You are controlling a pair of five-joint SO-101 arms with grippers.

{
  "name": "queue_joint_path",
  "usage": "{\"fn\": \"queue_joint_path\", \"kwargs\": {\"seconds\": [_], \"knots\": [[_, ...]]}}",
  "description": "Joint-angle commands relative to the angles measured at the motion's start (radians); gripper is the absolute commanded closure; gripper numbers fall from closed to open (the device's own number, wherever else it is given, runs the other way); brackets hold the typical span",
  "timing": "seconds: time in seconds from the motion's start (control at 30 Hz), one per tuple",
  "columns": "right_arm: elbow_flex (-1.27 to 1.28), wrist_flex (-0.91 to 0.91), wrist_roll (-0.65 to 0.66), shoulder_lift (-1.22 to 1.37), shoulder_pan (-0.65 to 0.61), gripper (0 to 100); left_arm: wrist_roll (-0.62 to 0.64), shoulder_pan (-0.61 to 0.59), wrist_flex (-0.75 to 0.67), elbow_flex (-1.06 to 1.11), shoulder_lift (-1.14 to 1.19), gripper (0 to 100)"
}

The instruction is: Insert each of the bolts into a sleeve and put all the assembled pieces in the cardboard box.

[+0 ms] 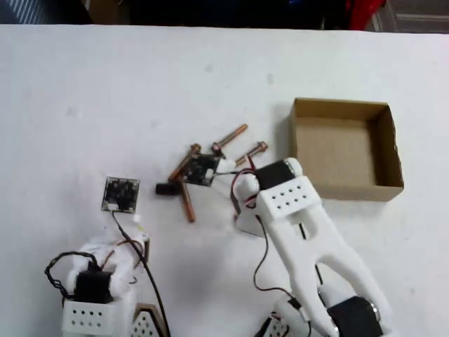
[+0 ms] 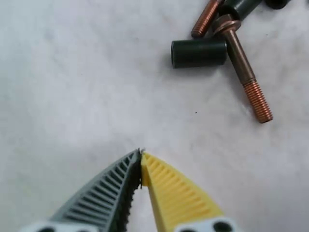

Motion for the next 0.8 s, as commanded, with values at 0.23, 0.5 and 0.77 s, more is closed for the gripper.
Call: {"fn": "queue_joint_path", "kwargs": {"seconds": [0.23, 0.5, 0.77], "knots": [[0.041, -0.019, 0.052, 0.059, -0.105, 87.5, -0.005, 0.007, 0.005, 0.000, -0.005, 98], [0.160, -0.136, 0.112, 0.061, -0.101, 87.5, -0.005, 0.007, 0.005, 0.000, -0.005, 98], [0.198, -0.234, 0.175, 0.061, -0.058, 87.5, -0.005, 0.007, 0.005, 0.000, -0.005, 98]]}}
